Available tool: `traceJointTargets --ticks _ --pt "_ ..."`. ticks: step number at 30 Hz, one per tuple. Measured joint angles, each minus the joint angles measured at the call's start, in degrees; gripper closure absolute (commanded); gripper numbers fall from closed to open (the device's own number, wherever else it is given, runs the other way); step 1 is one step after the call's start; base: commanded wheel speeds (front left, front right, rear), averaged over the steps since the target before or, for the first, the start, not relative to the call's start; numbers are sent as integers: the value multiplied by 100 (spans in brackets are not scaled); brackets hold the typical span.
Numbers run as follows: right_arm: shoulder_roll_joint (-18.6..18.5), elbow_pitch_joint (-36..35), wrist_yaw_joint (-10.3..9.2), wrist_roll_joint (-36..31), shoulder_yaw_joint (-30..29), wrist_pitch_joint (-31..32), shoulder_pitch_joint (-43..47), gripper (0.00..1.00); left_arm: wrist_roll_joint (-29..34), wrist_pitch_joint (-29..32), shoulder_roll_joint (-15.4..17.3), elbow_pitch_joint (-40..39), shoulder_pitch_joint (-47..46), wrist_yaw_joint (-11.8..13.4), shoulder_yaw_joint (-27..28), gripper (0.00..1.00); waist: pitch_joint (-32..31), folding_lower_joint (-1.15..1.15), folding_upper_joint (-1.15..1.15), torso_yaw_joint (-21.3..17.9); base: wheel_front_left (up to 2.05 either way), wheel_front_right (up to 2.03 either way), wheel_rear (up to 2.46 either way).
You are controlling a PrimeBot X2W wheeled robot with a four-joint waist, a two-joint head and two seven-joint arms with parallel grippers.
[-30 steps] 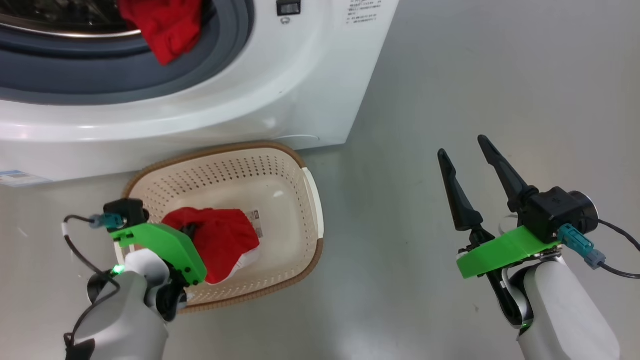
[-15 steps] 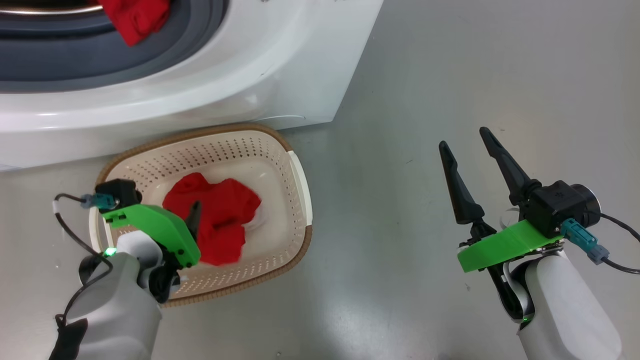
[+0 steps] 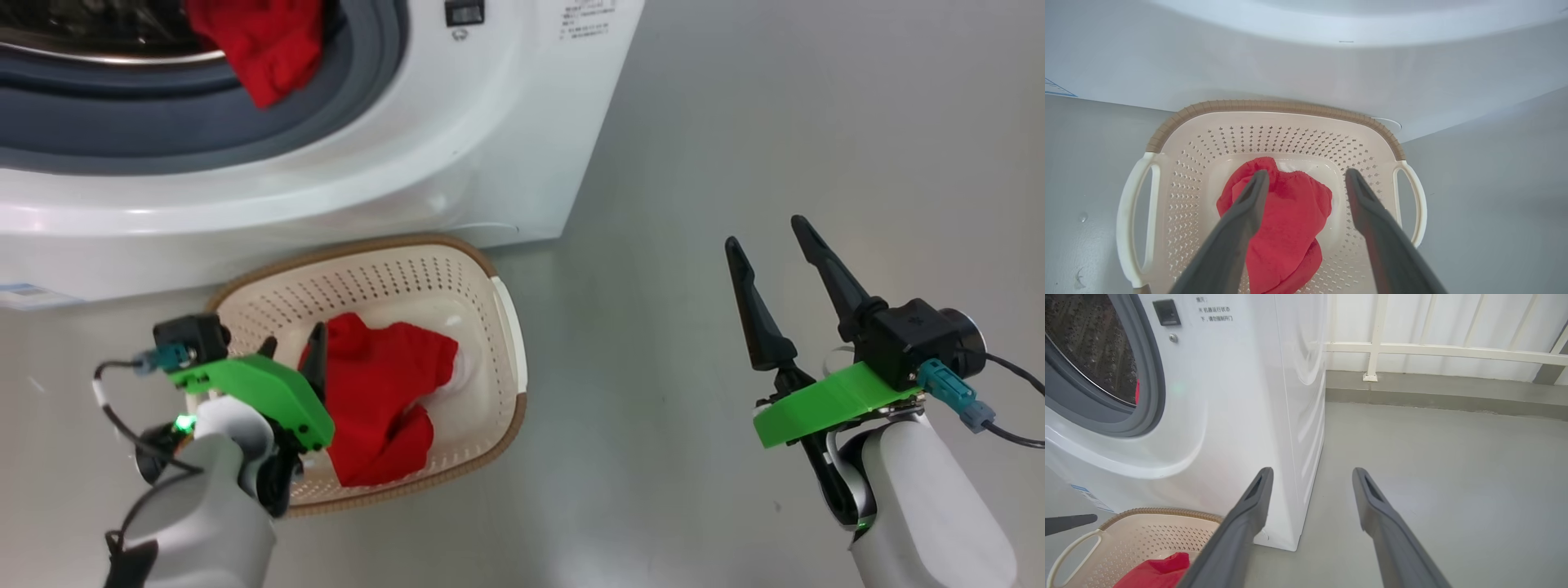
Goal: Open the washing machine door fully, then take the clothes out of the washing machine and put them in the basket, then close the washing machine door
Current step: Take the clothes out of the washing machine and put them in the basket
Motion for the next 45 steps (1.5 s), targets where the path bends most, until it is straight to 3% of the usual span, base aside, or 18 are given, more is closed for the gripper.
traceJointTargets --ticks 8,19,31,45 --pt "0 75 0 0 5 0 166 0 -231 -559 -58 -603 541 -1 -171 0 -449 0 0 143 0 0 0" --pt "3 44 0 125 -202 0 294 0 -151 -688 125 -1969 1425 22 -25 0 -1105 0 0 303 0 0 0" --pt "3 66 0 207 -227 0 649 0 645 -690 248 -4814 2903 601 649 0 -1687 0 0 336 0 0 0" --pt "9 -277 0 236 -194 0 1028 0 928 -705 447 -6303 4168 1001 957 0 -2083 0 0 283 0 0 0"
